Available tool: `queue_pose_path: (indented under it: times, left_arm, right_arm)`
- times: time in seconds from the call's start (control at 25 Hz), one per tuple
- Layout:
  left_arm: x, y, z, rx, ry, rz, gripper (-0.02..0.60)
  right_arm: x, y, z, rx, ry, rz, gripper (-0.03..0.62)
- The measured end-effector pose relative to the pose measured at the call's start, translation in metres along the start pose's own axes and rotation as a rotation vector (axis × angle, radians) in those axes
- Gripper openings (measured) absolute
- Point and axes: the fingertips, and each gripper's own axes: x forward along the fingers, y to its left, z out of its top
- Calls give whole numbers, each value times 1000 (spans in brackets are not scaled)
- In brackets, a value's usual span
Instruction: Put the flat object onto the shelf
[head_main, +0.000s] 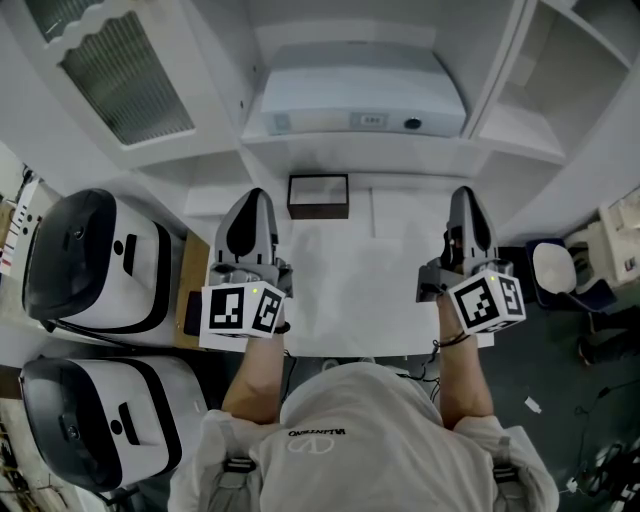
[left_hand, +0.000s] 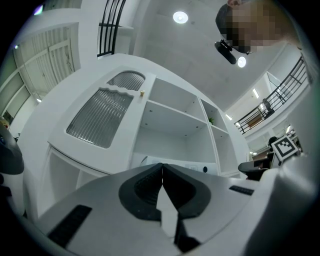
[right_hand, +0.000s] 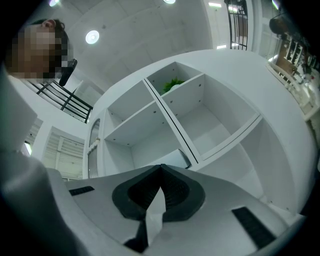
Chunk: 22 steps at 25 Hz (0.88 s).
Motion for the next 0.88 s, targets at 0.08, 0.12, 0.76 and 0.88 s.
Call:
queue_pose_path:
  times: [0.08,0.12,0.76,0.88]
  left_arm:
    - [0,0,0,-2,0,0,5]
    - [0,0,1,-4,-1,0,5]
    - [0,1,-2,-20,6,6,5]
    - [0,2,-4,-27,10,11,5]
  right_arm:
    - [0,1,0,-4,3,1,9]
    - [0,1,0,-4,4,3,9]
    - [0,-2,-3,-3,17,3,9]
    - [1,-3,-5,1,22,2,9]
